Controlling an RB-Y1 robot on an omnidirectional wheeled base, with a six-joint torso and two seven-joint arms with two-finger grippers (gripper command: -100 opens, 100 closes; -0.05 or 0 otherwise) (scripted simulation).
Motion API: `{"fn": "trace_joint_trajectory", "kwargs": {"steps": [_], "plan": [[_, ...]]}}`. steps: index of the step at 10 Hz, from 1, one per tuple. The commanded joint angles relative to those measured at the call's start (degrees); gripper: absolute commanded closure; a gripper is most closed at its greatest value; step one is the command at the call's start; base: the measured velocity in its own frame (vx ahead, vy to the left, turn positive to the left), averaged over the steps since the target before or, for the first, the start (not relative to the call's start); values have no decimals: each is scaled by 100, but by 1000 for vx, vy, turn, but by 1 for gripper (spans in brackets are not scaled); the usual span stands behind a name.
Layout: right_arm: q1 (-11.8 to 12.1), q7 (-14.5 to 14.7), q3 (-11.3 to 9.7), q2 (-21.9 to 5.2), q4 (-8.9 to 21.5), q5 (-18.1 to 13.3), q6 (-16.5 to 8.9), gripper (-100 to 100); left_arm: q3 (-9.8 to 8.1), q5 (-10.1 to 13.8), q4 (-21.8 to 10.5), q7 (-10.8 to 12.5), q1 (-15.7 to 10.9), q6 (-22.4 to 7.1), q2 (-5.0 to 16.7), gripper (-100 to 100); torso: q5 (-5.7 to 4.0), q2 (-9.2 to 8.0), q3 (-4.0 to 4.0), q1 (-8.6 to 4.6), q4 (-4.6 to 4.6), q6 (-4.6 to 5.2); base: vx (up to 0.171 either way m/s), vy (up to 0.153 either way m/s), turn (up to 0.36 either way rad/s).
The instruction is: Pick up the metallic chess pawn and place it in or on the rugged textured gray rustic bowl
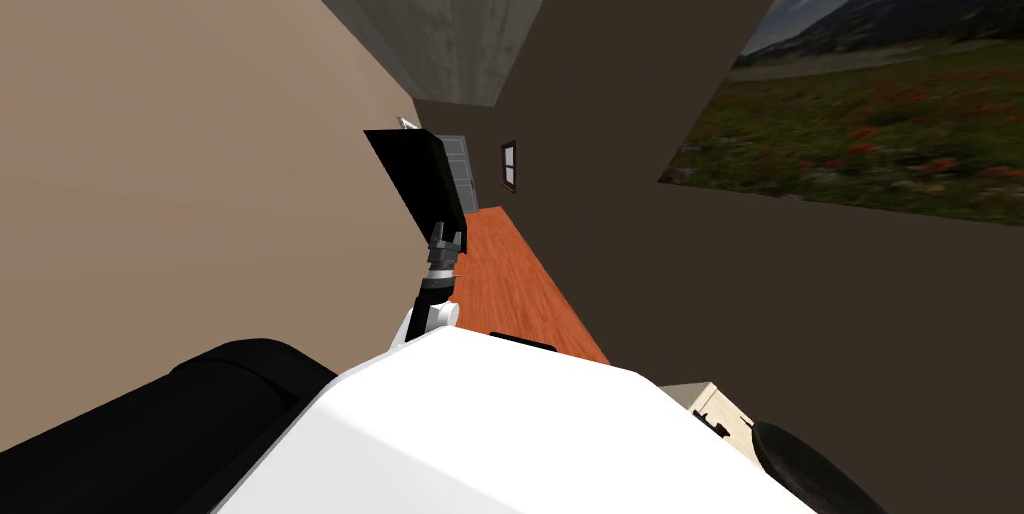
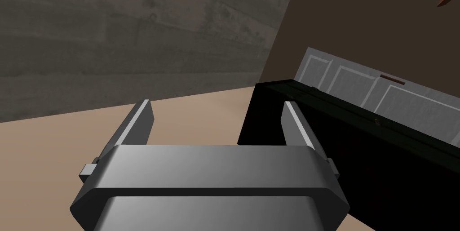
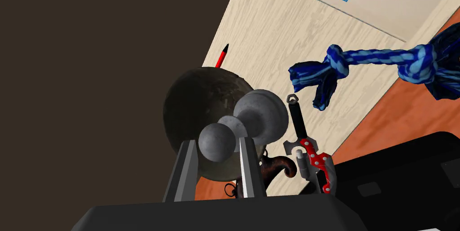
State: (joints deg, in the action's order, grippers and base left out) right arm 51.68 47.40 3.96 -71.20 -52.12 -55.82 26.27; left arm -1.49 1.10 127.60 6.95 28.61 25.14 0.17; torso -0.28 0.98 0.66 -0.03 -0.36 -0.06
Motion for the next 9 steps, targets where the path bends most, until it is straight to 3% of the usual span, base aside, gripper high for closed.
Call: {"fn": "trace_joint_trajectory", "kwargs": {"steps": [1,3,4,5,9], "plan": [[90,-199,-48,112,-166,-219,-72,100,0,0,0,0,0,0,0,0,0,0,0,0,0,0,182,-36,162],[101,-293,-78,209,-250,-365,-105,100,0,0,0,0,1,0,0,0,-3,35,17,-10,-4,-14,234,-74,125],[78,-239,-73,185,-198,-310,-80,100,-1,0,0,0,1,0,1,0,-3,32,17,-22,-4,-13,87,-51,43],[70,-255,-70,185,-209,-317,-83,-100,0,0,0,0,0,0,0,0,0,-7,-3,-8,1,-3,20,-10,9],[67,-254,-67,181,-210,-316,-84,-100,1,0,0,0,-2,0,-1,0,7,-62,-37,17,14,3,2,-1,1]]}}
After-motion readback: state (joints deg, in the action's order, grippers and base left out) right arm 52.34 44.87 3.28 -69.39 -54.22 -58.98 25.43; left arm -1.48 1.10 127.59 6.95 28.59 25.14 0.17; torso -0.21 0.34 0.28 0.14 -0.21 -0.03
